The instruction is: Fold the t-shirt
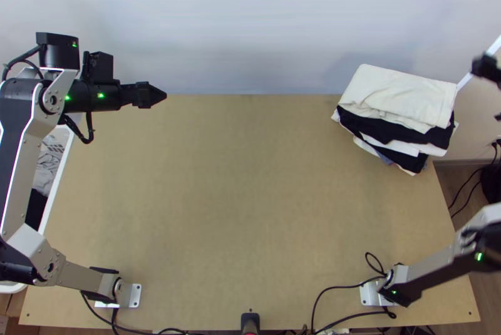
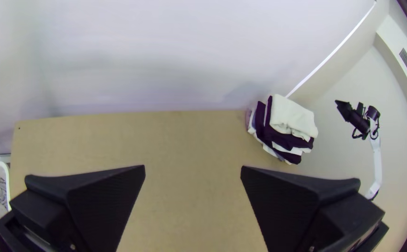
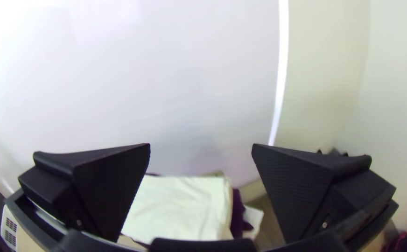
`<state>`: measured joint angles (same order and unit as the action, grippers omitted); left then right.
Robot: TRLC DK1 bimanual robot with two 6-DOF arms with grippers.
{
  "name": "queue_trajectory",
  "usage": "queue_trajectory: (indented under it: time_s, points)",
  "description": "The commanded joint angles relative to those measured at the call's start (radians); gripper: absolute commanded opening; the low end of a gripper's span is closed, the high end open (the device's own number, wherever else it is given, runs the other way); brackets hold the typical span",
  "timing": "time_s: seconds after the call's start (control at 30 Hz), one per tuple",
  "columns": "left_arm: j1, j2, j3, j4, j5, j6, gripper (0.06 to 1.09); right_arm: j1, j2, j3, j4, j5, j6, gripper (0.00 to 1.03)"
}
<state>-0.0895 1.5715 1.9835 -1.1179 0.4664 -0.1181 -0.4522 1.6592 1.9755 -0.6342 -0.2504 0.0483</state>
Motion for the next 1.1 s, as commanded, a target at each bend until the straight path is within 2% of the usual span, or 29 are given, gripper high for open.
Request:
queue_trajectory:
  time_s: [0.0, 0.13, 0.2, 0.4, 0.73, 0.9, 1.07]
  points:
    - [0.0, -0.027, 0.001, -0.008, 0.003, 0.012, 1.05, 0.101, -0.065, -0.195, 0.171, 0.085, -0.038, 0.98]
    - [0.007, -0.034, 0.003, -0.008, 0.003, 0.012, 1.05, 0.214, -0.078, -0.399, 0.404, 0.22, -0.116, 0.98]
    - [0.013, -0.039, 0.003, -0.01, 0.003, 0.012, 1.05, 0.23, -0.058, -0.471, 0.516, 0.261, -0.137, 0.98]
    - [0.037, -0.047, 0.005, -0.014, 0.003, 0.014, 1.05, 0.218, 0.088, -0.558, 0.669, 0.323, -0.133, 0.98]
    - [0.05, -0.044, 0.011, -0.014, 0.003, 0.026, 1.05, 0.093, 0.249, -0.629, 0.748, 0.347, -0.108, 0.98]
    - [0.05, -0.039, 0.011, -0.014, 0.003, 0.026, 1.05, 0.079, 0.243, -0.684, 0.769, 0.347, -0.11, 0.98]
    - [0.047, -0.033, 0.012, -0.014, 0.003, 0.026, 1.05, 0.087, 0.178, -0.65, 0.763, 0.349, -0.087, 0.98]
